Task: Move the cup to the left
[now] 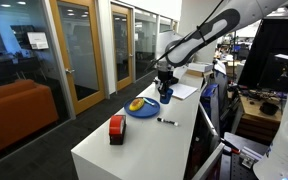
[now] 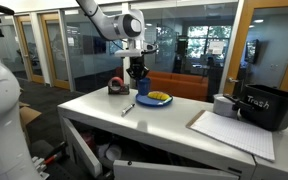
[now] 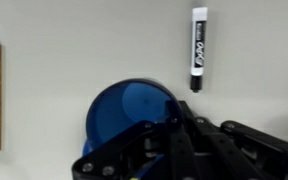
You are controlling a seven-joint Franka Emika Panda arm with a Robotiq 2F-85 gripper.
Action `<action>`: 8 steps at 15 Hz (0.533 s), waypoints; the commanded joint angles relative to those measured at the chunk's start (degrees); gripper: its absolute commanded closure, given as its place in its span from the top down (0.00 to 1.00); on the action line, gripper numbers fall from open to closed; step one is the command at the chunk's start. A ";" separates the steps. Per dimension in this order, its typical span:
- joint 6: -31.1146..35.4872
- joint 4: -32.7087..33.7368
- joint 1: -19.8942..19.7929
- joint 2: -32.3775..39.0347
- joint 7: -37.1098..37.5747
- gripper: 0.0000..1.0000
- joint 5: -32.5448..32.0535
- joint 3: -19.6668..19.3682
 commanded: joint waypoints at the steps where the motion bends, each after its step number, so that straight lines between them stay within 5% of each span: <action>1: -0.53 -2.18 2.59 -5.03 2.16 0.01 -0.84 3.15; 8: 1.16 -6.15 7.68 -7.24 1.40 0.01 0.72 8.68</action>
